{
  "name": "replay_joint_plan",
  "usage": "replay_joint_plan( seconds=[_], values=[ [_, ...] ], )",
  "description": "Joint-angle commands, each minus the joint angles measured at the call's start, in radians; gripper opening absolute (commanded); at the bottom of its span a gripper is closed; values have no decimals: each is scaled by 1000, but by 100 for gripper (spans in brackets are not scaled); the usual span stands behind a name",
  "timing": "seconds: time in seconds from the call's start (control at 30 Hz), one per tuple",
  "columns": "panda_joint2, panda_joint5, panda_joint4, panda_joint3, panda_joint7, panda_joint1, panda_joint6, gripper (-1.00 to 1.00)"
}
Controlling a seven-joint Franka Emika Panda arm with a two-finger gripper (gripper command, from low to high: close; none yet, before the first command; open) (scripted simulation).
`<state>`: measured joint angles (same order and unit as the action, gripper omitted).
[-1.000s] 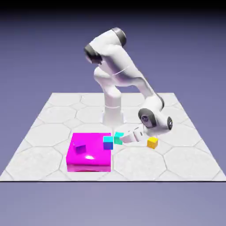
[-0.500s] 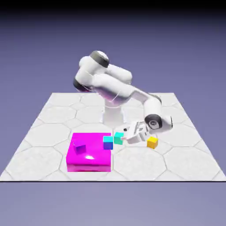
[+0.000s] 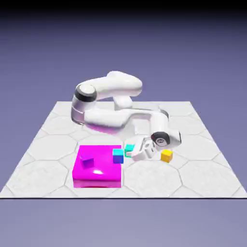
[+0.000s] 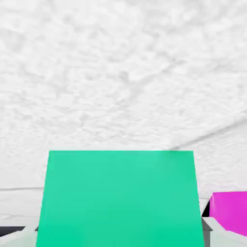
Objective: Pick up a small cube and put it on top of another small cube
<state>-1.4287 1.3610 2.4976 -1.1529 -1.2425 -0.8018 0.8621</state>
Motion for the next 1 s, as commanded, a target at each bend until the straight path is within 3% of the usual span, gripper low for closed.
replay_joint_plan(
  seconds=[0.0,0.4,0.97],
  values=[
    [36,-23,-2,3,10,22,29,-100],
    [442,-286,-50,25,101,288,349,-100],
    [1049,75,-90,460,592,588,836,-100]
  ],
)
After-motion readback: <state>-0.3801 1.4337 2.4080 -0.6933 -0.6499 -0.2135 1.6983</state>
